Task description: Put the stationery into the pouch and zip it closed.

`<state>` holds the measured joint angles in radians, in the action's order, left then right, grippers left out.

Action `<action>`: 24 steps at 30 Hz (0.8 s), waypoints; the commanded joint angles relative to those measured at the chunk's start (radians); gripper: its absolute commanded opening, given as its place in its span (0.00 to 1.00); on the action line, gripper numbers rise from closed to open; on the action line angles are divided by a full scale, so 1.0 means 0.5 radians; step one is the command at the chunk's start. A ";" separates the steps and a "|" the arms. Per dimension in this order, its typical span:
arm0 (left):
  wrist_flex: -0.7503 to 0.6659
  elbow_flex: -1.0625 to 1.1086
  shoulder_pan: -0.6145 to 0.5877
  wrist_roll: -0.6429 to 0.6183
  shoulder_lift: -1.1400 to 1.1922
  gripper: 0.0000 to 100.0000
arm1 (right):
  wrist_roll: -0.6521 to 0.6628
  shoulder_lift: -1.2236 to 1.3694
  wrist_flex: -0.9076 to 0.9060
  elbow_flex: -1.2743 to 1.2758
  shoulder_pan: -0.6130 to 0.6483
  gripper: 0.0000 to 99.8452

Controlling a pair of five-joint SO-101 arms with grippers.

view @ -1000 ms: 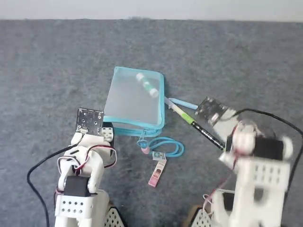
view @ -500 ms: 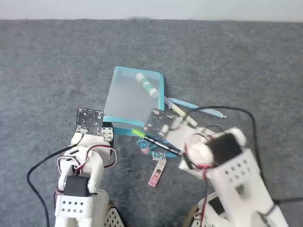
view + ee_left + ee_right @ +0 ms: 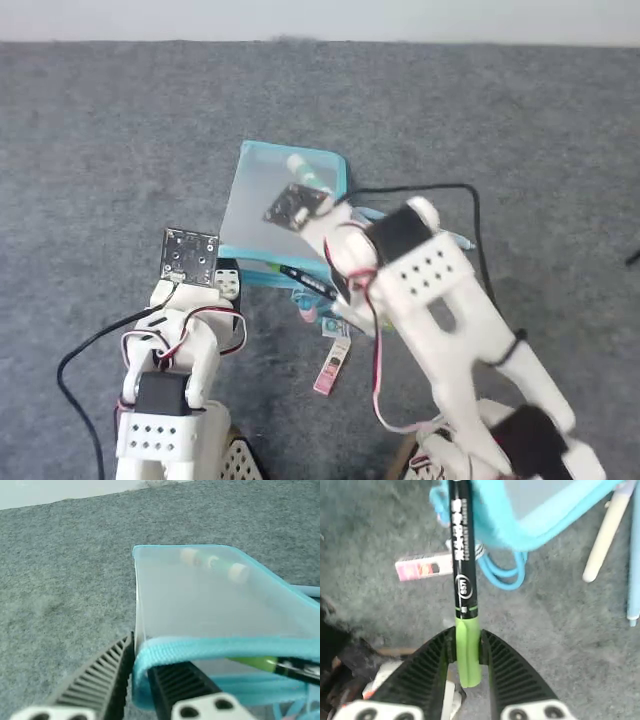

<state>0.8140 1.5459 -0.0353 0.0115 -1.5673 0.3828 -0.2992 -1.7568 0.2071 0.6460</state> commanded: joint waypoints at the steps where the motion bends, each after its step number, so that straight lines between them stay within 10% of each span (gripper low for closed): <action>1: -0.025 -0.054 0.009 -0.018 -0.028 0.01 | -0.138 0.149 -0.072 -0.319 0.017 0.01; 14: -0.077 -0.032 0.043 -0.031 -0.015 0.01 | -0.853 0.944 -0.072 -1.231 0.014 0.01; 24: -0.083 -0.005 0.190 -0.034 -0.028 0.01 | -0.853 1.063 -0.072 -1.387 0.041 0.25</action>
<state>0.8032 1.5612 0.0537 0.0115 -1.5673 -0.0361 0.2593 -1.7568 -0.4189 0.6782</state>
